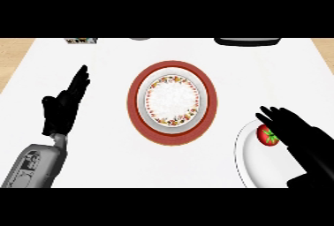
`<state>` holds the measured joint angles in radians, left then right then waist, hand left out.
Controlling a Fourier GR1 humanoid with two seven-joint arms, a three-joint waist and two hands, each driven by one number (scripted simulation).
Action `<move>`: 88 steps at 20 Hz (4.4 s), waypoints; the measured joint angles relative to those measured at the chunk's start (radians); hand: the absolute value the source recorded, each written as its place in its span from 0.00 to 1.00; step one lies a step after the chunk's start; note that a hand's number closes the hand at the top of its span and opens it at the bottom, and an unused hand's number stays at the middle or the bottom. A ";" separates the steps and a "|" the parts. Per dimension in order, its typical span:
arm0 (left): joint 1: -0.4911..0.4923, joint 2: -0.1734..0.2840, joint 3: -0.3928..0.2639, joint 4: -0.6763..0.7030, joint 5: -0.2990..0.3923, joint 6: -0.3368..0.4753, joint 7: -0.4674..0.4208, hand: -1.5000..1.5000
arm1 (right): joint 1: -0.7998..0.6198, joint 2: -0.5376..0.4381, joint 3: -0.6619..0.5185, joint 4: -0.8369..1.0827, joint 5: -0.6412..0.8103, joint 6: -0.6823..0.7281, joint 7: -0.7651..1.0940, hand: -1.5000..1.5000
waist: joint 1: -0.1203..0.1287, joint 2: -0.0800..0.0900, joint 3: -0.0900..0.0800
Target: Pick the tomato from the plate and place it in the plate
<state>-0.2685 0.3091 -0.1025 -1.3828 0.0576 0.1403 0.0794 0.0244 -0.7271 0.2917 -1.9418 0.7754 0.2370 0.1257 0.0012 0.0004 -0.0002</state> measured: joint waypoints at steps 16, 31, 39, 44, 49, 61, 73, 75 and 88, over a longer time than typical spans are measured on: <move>0.005 -0.057 0.052 -0.026 -0.073 -0.042 0.016 0.50 | -0.133 0.200 -0.008 0.367 0.241 0.010 -0.111 0.00 | 0.000 0.000 0.000; 0.025 -0.094 0.095 -0.035 -0.122 -0.086 0.005 0.50 | -0.189 0.273 -0.120 0.576 0.362 -0.157 -0.308 1.00 | -0.001 -0.003 -0.004; 0.020 -0.103 0.102 -0.044 -0.129 -0.077 0.029 0.50 | -0.126 0.346 -0.276 0.558 0.263 -0.056 -0.090 1.00 | -0.011 -0.009 -0.007; 0.040 -0.100 0.106 -0.062 -0.127 -0.091 0.025 0.50 | -0.090 0.384 -0.338 0.428 0.221 -0.046 0.002 1.00 | -0.010 -0.005 -0.002; 0.042 -0.096 0.118 -0.047 -0.124 -0.099 0.010 0.50 | -0.097 0.402 -0.389 0.283 0.166 -0.131 -0.037 1.00 | -0.013 -0.005 -0.001; 0.033 -0.111 0.112 -0.043 -0.139 -0.106 0.010 0.50 | -0.272 0.500 -0.304 0.020 0.041 -0.018 0.048 1.00 | 0.000 -0.002 -0.001; -0.007 -0.117 0.125 -0.029 -0.149 -0.117 0.024 0.50 | -0.562 0.703 -0.108 0.433 0.091 -0.164 0.171 1.00 | 0.014 0.002 0.000; -0.018 -0.116 0.128 -0.026 -0.147 -0.122 0.027 0.50 | -0.624 0.712 -0.079 0.537 0.100 -0.203 0.189 1.00 | 0.017 0.003 0.000; -0.021 -0.138 0.115 -0.011 -0.159 -0.131 0.006 0.50 | -0.834 0.726 0.084 1.098 -0.092 -0.469 0.251 0.00 | 0.044 0.010 0.001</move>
<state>-0.2896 0.1713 0.0123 -1.3943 -0.1013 0.0094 0.0856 -0.8100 -0.0008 0.3757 -0.8435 0.6837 -0.2318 0.3762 0.0453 0.0105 0.0003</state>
